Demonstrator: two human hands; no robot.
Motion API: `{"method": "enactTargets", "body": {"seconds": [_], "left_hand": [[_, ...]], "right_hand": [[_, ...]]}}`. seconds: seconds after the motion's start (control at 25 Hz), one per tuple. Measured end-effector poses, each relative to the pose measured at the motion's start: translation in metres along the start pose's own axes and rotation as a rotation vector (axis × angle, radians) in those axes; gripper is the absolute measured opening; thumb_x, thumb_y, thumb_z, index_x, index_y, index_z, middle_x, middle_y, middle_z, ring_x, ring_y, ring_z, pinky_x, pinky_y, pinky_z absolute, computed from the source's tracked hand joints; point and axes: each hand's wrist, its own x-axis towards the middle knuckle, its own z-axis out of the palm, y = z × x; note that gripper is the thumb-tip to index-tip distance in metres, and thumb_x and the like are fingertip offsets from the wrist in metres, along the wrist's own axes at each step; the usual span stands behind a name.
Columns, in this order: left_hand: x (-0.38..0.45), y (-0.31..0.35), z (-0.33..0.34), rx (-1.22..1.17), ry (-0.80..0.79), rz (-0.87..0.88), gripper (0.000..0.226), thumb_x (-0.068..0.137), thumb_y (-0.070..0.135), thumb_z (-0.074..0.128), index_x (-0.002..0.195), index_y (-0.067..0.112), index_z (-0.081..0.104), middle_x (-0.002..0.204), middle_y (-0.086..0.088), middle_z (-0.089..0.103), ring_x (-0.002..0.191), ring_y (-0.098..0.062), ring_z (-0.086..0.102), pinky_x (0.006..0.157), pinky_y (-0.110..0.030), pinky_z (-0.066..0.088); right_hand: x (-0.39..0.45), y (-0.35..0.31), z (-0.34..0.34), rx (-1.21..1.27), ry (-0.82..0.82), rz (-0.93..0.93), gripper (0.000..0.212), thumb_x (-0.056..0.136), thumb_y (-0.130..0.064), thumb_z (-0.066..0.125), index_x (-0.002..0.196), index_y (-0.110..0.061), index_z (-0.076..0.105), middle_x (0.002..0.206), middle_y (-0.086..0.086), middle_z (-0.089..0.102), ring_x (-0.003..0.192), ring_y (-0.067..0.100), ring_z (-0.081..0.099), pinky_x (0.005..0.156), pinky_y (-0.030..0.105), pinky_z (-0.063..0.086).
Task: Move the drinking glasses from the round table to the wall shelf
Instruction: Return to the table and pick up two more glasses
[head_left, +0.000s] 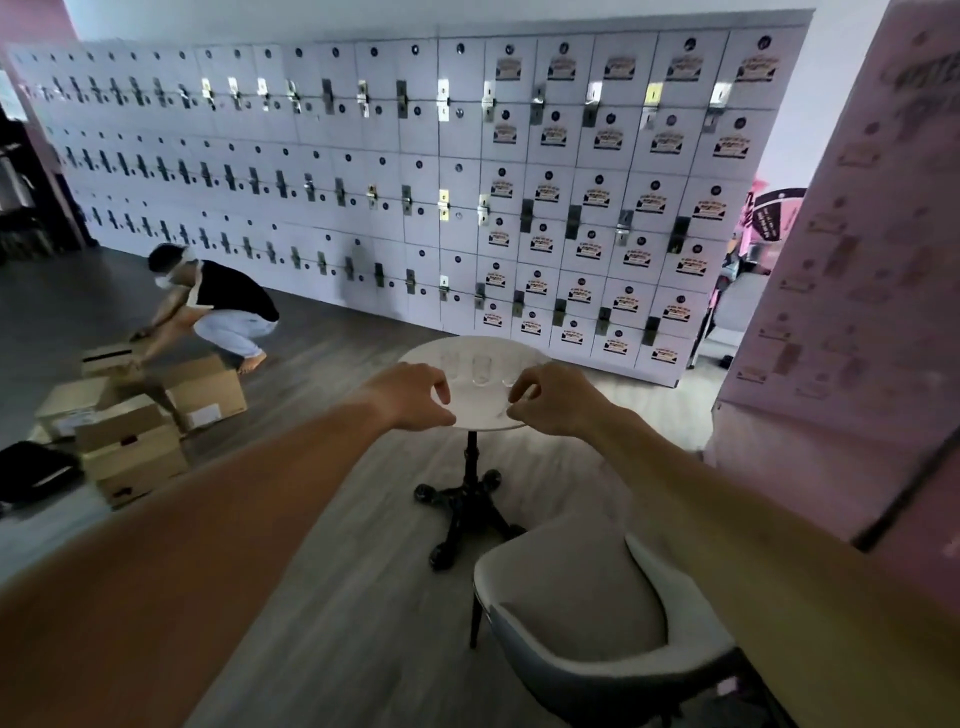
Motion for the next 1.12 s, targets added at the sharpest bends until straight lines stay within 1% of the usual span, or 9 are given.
{"method": "enactTargets", "body": {"seconds": [0.08, 0.16, 0.36, 0.48, 0.64, 0.8, 0.88, 0.96, 1.12], "left_hand": [[0.017, -0.008, -0.007, -0.007, 0.003, 0.007, 0.028, 0.08, 0.046, 0.072, 0.103, 0.032, 0.064, 0.098, 0.011, 0.055, 0.09, -0.01, 0.052, 0.078, -0.03, 0.038], [0.044, -0.024, -0.012, -0.016, 0.005, 0.012, 0.029, 0.079, 0.045, 0.072, 0.105, 0.032, 0.065, 0.097, 0.01, 0.056, 0.093, -0.012, 0.054, 0.078, -0.03, 0.04], [0.13, -0.068, -0.008, -0.051, -0.015, -0.005, 0.032, 0.079, 0.043, 0.073, 0.106, 0.03, 0.065, 0.101, 0.008, 0.063, 0.099, -0.014, 0.059, 0.081, -0.031, 0.044], [0.191, -0.094, -0.004, -0.047, -0.031, -0.024, 0.031, 0.078, 0.042, 0.074, 0.105, 0.029, 0.065, 0.101, 0.007, 0.062, 0.096, -0.015, 0.059, 0.08, -0.03, 0.045], [0.289, -0.118, -0.001, -0.028, -0.067, -0.036, 0.032, 0.078, 0.046, 0.074, 0.104, 0.03, 0.064, 0.098, 0.009, 0.061, 0.096, -0.015, 0.058, 0.08, -0.031, 0.043], [0.369, -0.134, 0.004, -0.019, -0.076, -0.024, 0.028, 0.078, 0.045, 0.074, 0.1, 0.032, 0.065, 0.1, 0.008, 0.063, 0.093, -0.015, 0.059, 0.079, -0.03, 0.044], [0.403, -0.144, 0.009, -0.04, -0.088, -0.037, 0.025, 0.078, 0.045, 0.073, 0.098, 0.032, 0.065, 0.104, 0.007, 0.066, 0.093, -0.015, 0.06, 0.081, -0.03, 0.045], [0.434, -0.155, 0.018, -0.047, -0.104, -0.044, 0.024, 0.079, 0.045, 0.073, 0.097, 0.033, 0.065, 0.107, 0.006, 0.066, 0.095, -0.015, 0.06, 0.083, -0.031, 0.046], [0.491, -0.183, 0.046, -0.041, -0.146, -0.032, 0.021, 0.078, 0.045, 0.072, 0.094, 0.034, 0.064, 0.112, 0.004, 0.065, 0.091, -0.013, 0.053, 0.078, -0.03, 0.041]], "right_hand": [[0.018, -0.003, 0.0, -0.004, 0.001, 0.002, 0.009, 0.081, -0.025, 0.071, 0.088, -0.03, 0.066, 0.124, 0.001, 0.066, 0.104, 0.019, 0.061, 0.087, 0.031, 0.05], [0.049, -0.005, 0.004, 0.002, 0.003, 0.007, 0.009, 0.08, -0.026, 0.07, 0.088, -0.029, 0.067, 0.12, 0.0, 0.067, 0.1, 0.018, 0.063, 0.089, 0.033, 0.051], [0.141, 0.003, 0.021, 0.034, -0.009, 0.042, 0.012, 0.08, -0.028, 0.069, 0.092, -0.028, 0.069, 0.103, -0.001, 0.07, 0.086, 0.015, 0.066, 0.077, 0.03, 0.056], [0.204, 0.018, 0.034, 0.06, -0.01, 0.048, 0.011, 0.079, -0.027, 0.07, 0.09, -0.027, 0.069, 0.098, 0.001, 0.071, 0.083, 0.017, 0.068, 0.08, 0.035, 0.059], [0.303, 0.045, 0.041, 0.059, -0.021, 0.07, 0.009, 0.078, -0.028, 0.071, 0.087, -0.028, 0.069, 0.102, 0.001, 0.071, 0.091, 0.017, 0.066, 0.08, 0.03, 0.054], [0.385, 0.068, 0.043, 0.053, -0.025, 0.076, 0.011, 0.079, -0.026, 0.074, 0.09, -0.024, 0.073, 0.103, -0.001, 0.071, 0.096, 0.017, 0.066, 0.087, 0.032, 0.054], [0.419, 0.079, 0.047, 0.062, -0.045, 0.101, 0.011, 0.079, -0.026, 0.073, 0.09, -0.026, 0.072, 0.099, -0.002, 0.071, 0.093, 0.016, 0.066, 0.081, 0.029, 0.053], [0.45, 0.089, 0.054, 0.033, -0.066, 0.103, 0.01, 0.08, -0.028, 0.073, 0.089, -0.027, 0.072, 0.103, -0.002, 0.07, 0.09, 0.014, 0.062, 0.077, 0.026, 0.047], [0.5, 0.112, 0.079, 0.034, -0.111, 0.136, 0.011, 0.08, -0.031, 0.073, 0.09, -0.026, 0.073, 0.109, 0.001, 0.07, 0.099, 0.019, 0.064, 0.078, 0.024, 0.048]]}}
